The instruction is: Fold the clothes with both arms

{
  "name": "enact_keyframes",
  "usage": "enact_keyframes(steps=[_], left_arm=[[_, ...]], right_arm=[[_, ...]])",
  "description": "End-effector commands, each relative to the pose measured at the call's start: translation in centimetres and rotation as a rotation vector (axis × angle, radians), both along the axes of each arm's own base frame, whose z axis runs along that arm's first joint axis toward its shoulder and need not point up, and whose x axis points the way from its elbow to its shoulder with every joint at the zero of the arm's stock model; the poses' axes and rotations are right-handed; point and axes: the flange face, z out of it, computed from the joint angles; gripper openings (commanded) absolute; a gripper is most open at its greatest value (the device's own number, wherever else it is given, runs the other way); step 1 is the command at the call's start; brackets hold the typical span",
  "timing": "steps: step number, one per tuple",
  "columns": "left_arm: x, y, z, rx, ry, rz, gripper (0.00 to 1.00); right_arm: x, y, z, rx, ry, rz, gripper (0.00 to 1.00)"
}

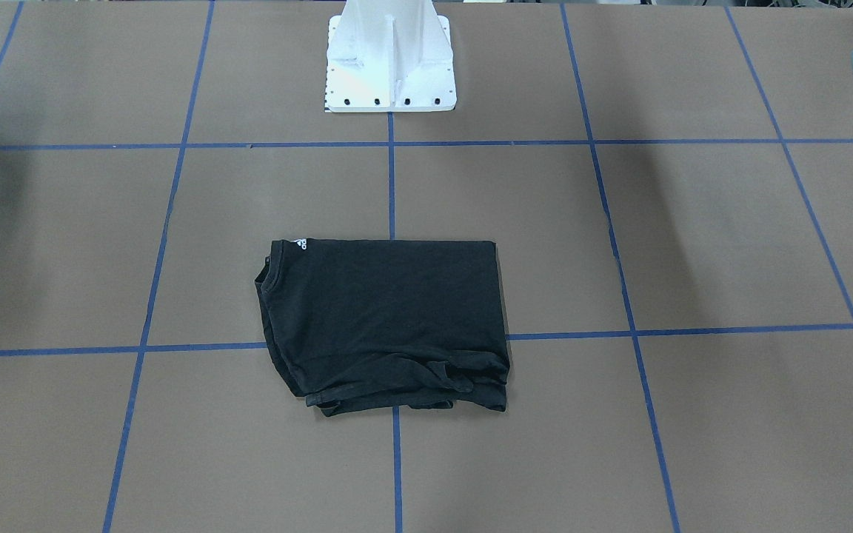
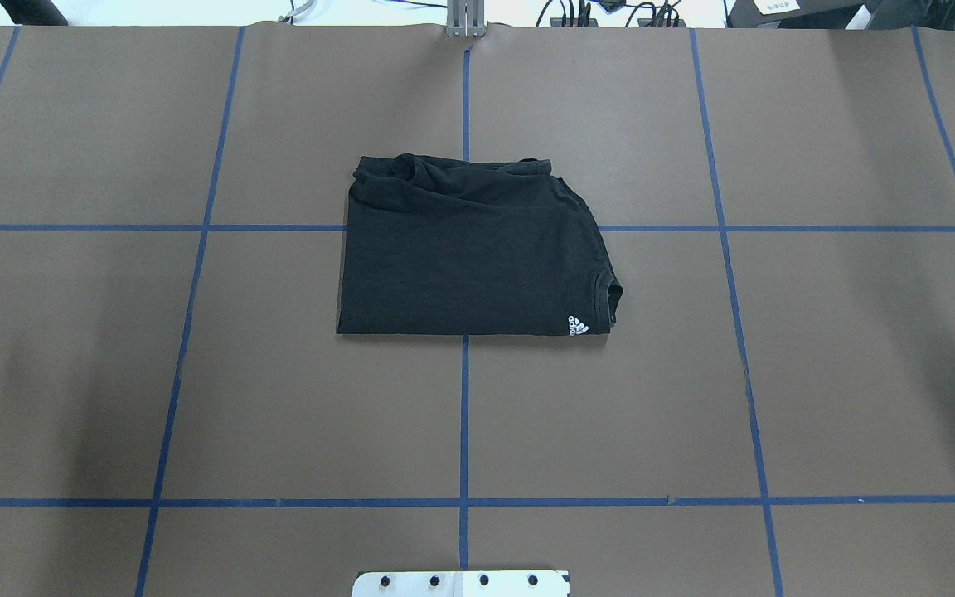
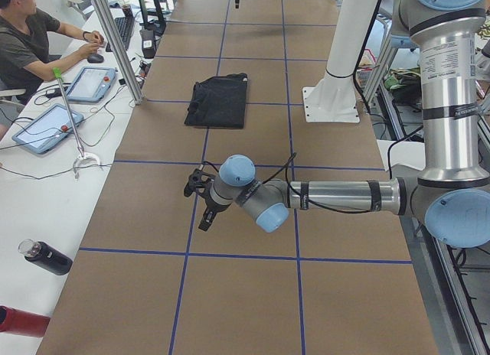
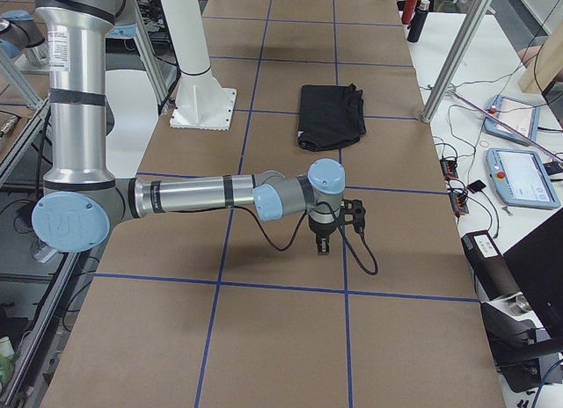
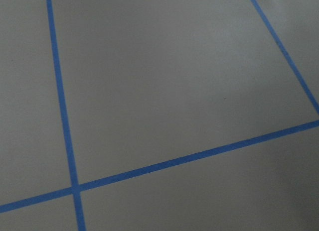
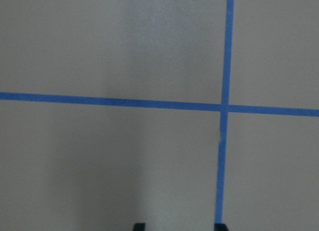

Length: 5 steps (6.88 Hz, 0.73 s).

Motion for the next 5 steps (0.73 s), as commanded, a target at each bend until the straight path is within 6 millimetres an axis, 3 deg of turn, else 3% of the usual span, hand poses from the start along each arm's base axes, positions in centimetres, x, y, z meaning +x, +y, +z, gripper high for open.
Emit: enact_keyframes(steps=[1,3,4,5], left_arm=[[-2.0,1.9,2.1,-0.024,-0.004,0.055,1.0],[-2.0,3.4,3.2,-0.065,0.034,0.078,1.0],[-2.1,2.8,2.5,-0.109,0.043,0.07,1.0],[-3.6,2.0,0.8,-0.193,0.065,0.048,1.0]], right_arm=[[3.2,1.5,1.9,-0.02,-0.001,-0.07,1.0],[3.4,1.5,1.9,-0.053,-0.015,-0.091,1.0],[3.5,0.8,0.6,-0.07,-0.029,-0.087,1.0],[3.6,-0.1,-1.2,-0.105,-0.026,-0.082,1.0]])
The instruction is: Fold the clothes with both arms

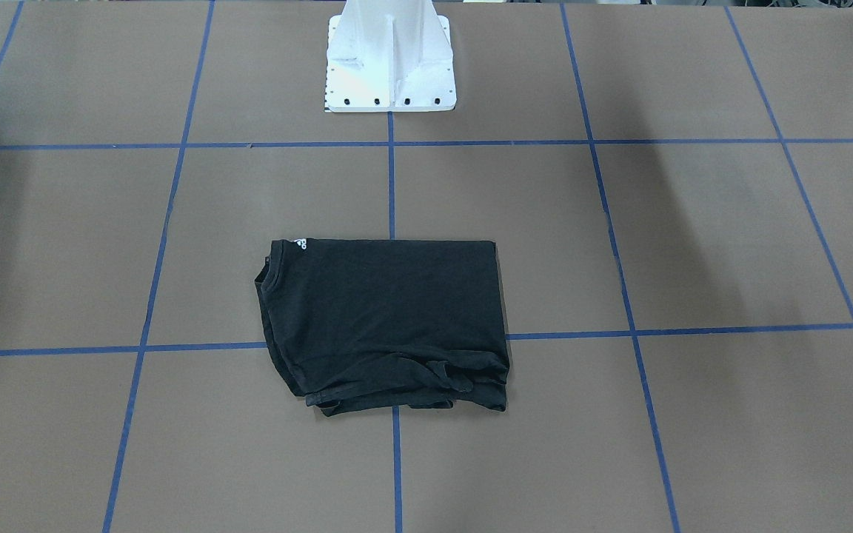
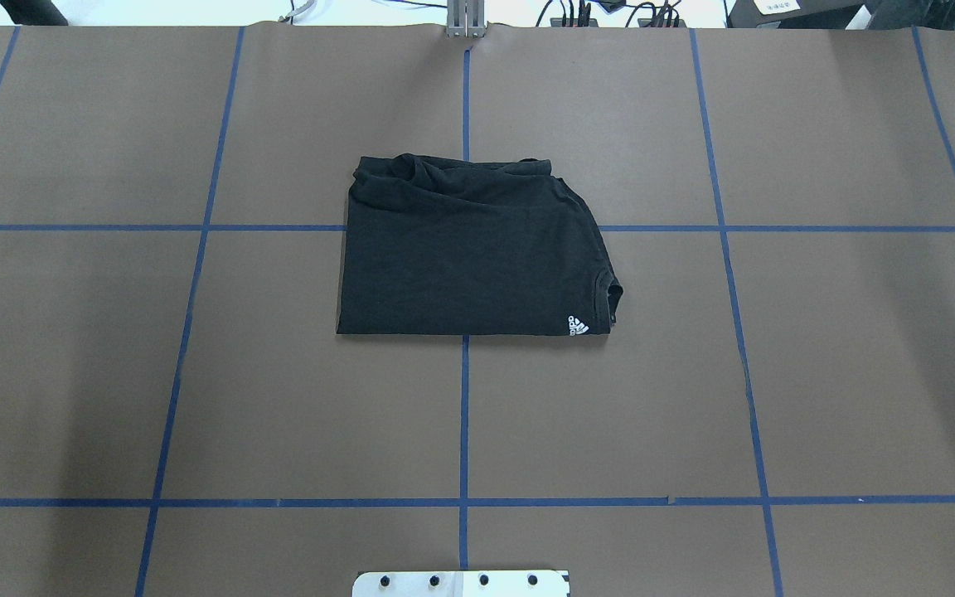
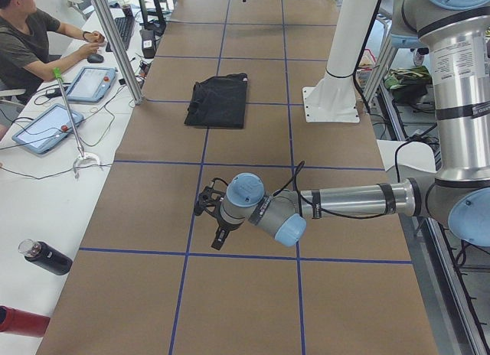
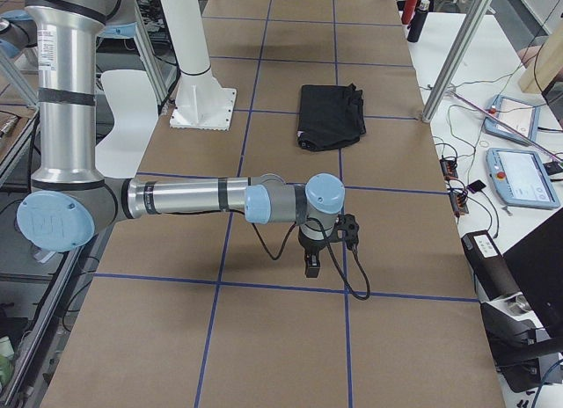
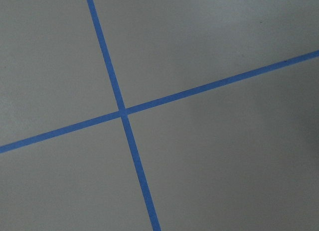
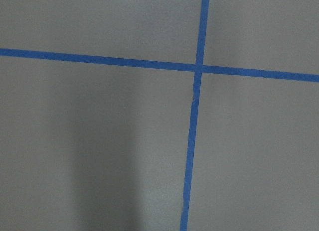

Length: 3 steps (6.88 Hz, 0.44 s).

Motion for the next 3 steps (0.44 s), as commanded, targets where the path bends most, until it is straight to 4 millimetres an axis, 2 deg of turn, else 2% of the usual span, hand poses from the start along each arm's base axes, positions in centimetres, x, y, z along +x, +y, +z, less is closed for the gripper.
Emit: enact_keyframes(steps=[1,2,3], left_arm=[[-1.5,-0.6,-3.1,-0.084,0.021,-0.025,1.0],[-1.6,-0.6,-4.6,-0.116,0.018,-0.028,1.0],[-2.3,0.4,-7.0,-0.106,0.013,-0.044,1.0]], right_arm=[[0.4,-1.1,-2.4,-0.04,0.001,0.007,1.0],[0.4,-1.0,-2.2,-0.043,0.005,0.007,1.0],[0.4,-0.6,-1.9,-0.042,0.001,0.006,1.0]])
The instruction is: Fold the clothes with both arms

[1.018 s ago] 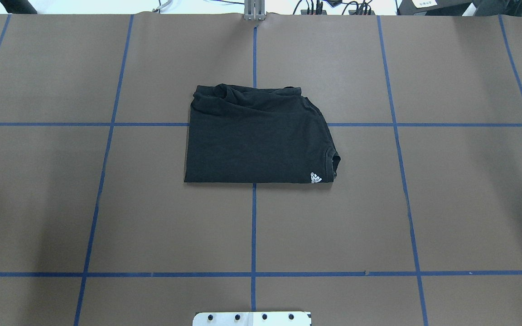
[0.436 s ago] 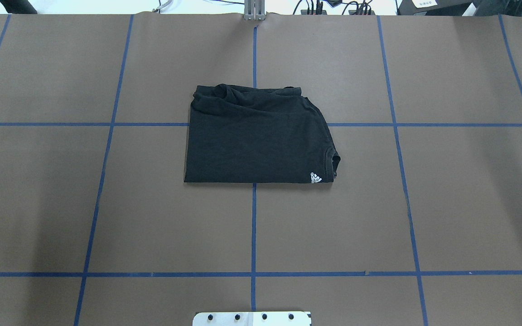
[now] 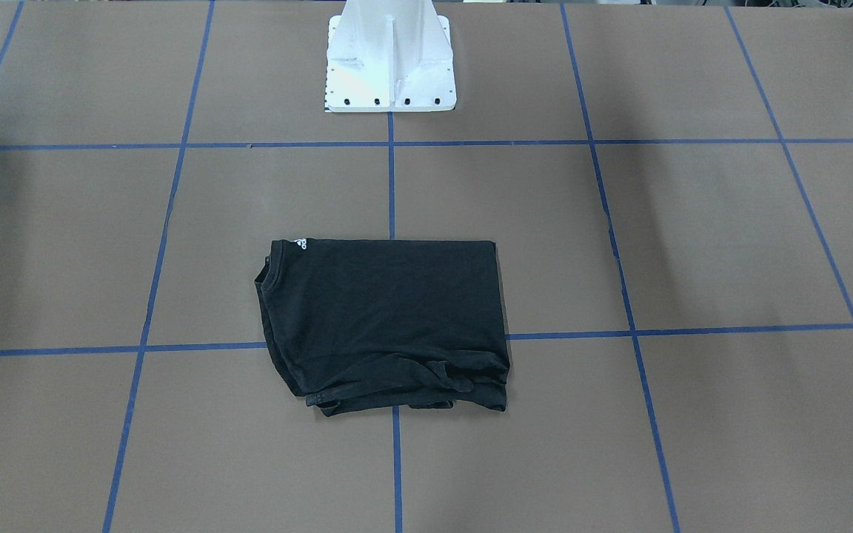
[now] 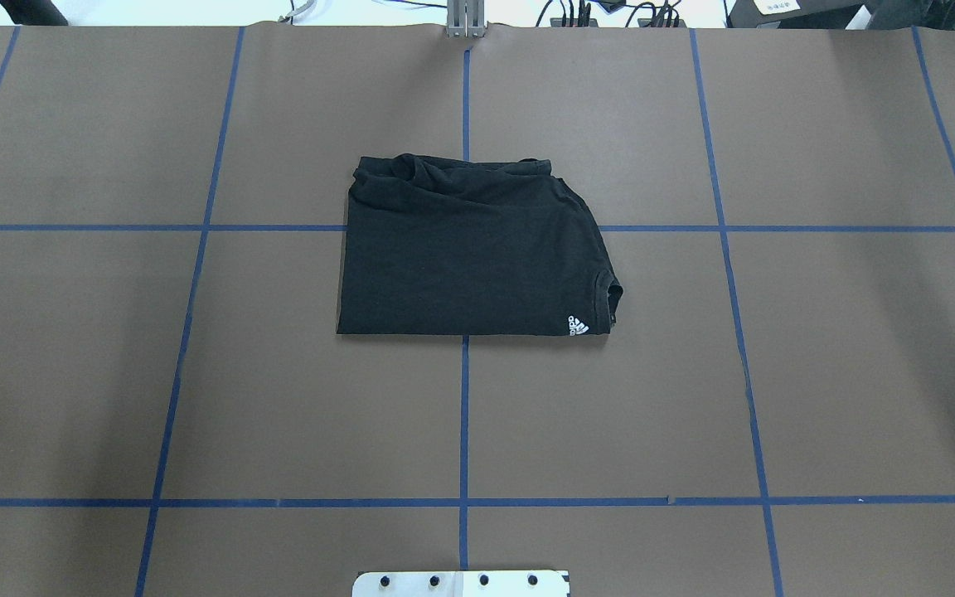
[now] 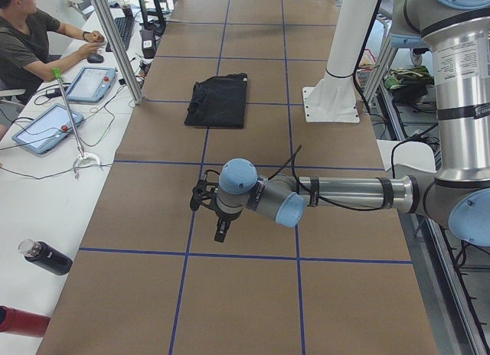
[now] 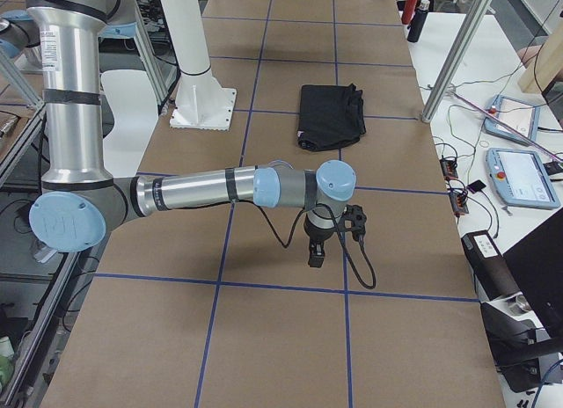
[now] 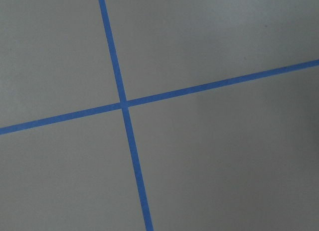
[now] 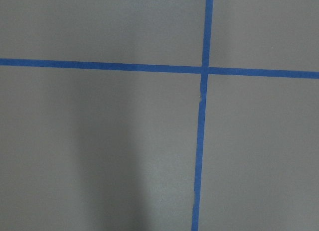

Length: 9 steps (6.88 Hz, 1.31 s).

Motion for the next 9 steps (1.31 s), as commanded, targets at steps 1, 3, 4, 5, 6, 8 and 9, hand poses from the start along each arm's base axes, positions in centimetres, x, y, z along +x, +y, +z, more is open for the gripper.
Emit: enact_keyframes(steps=[1,3,4,5,6,8,9], left_arm=[[-1.2,2.6,-1.6,-0.02,-0.007,-0.022,1.0],[-2.3,2.1,-3.6,0.026,-0.018,-0.055,1.0],[-3.2,2.3,-5.5,0.053,-0.02,-0.079,1.0],[-3.2,2.6,-5.5,0.043,-0.013,-0.078,1.0],[-3.2,3.0,-5.1,0.033,-0.014,-0.076,1.0],[-3.1,2.3,-2.6,-0.006,-0.029,-0.073,1.0],[-3.0,2.1,-2.5,-0.007,-0.027,-0.071,1.0]], right_arm=[[0.1,0.2,-0.4,0.012,-0.001,-0.002,1.0],[-0.1,-0.1,-0.3,0.008,-0.005,-0.003,1.0],[0.0,0.0,0.1,-0.001,-0.001,-0.001,1.0],[-0.1,0.3,0.3,-0.01,-0.012,0.001,1.0],[0.0,0.8,0.8,-0.014,-0.006,0.003,1.0],[0.1,1.1,1.3,-0.003,-0.002,0.001,1.0],[0.0,1.0,0.8,0.048,-0.005,0.002,1.0]])
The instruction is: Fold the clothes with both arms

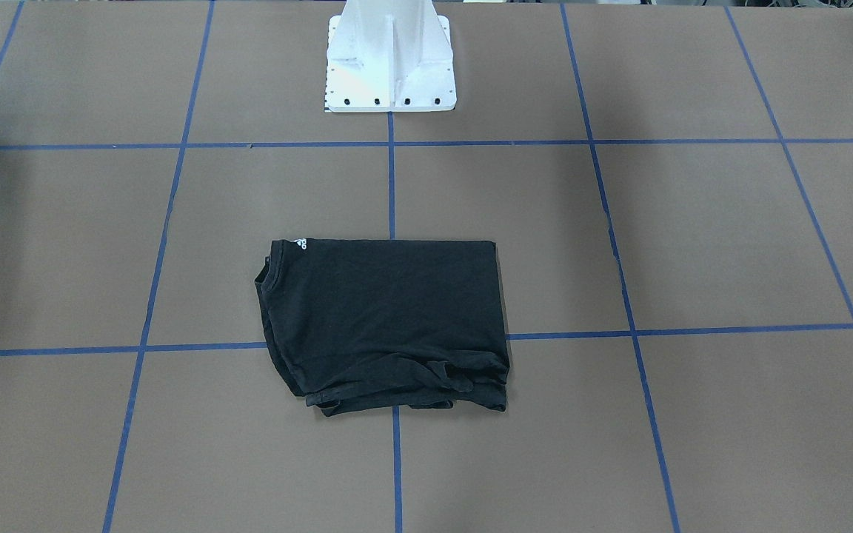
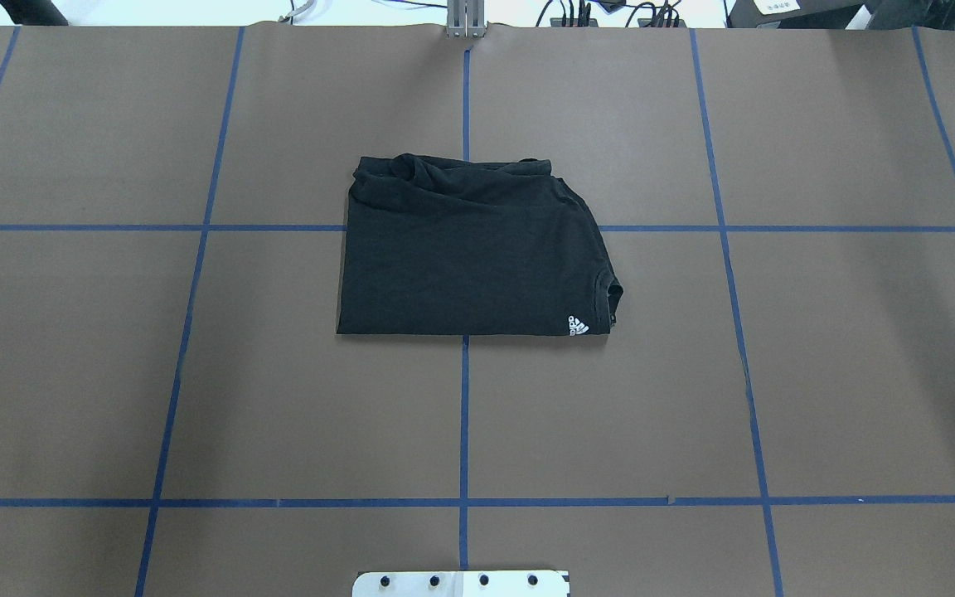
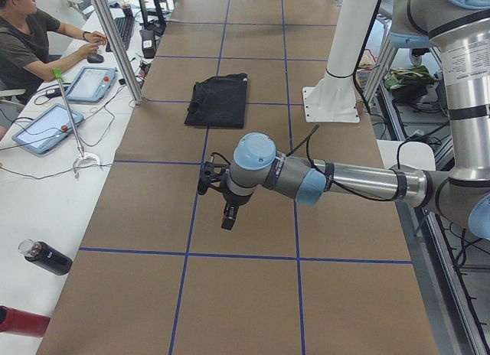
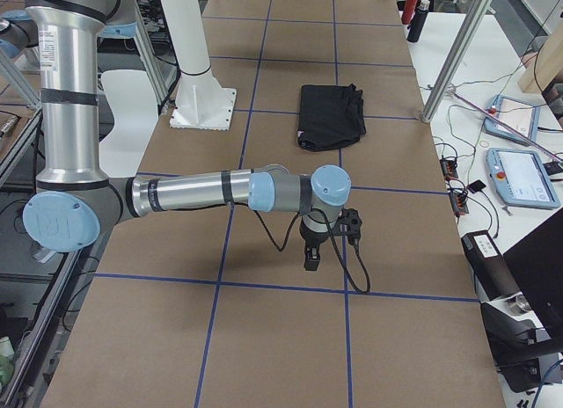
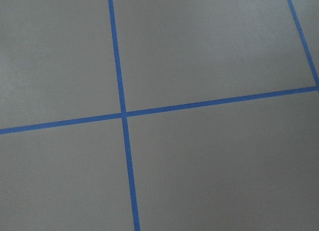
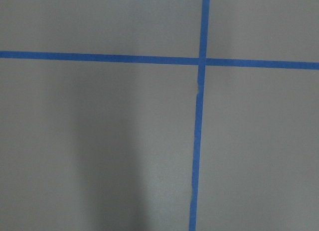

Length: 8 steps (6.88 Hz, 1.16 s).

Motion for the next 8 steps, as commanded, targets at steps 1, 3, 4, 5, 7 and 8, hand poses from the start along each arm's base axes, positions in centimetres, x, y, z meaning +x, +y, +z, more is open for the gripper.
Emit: enact_keyframes(steps=[1,3,4,5,7,8], left_arm=[[0.2,-0.3,0.9,-0.018,0.011,0.007,1.0],[0.2,-0.5,0.6,-0.012,0.01,0.006,1.0],[0.2,-0.8,-0.4,0.009,0.011,0.005,1.0],[0.2,-0.8,-0.3,0.006,0.015,0.001,1.0],[0.1,-0.7,-0.2,0.003,0.004,-0.005,1.0],[0.0,-0.5,-0.1,0.002,0.008,-0.005,1.0]], right_arm=[[0.0,0.2,0.0,0.069,-0.002,0.007,1.0],[0.0,0.4,0.3,0.066,-0.005,0.01,1.0],[-0.1,0.4,-0.2,0.072,-0.027,0.008,1.0],[-0.2,0.5,-0.1,0.067,-0.048,0.006,1.0],[-0.2,1.2,-0.3,0.079,-0.047,-0.003,1.0],[0.0,2.1,-0.1,0.079,-0.035,-0.005,1.0]])
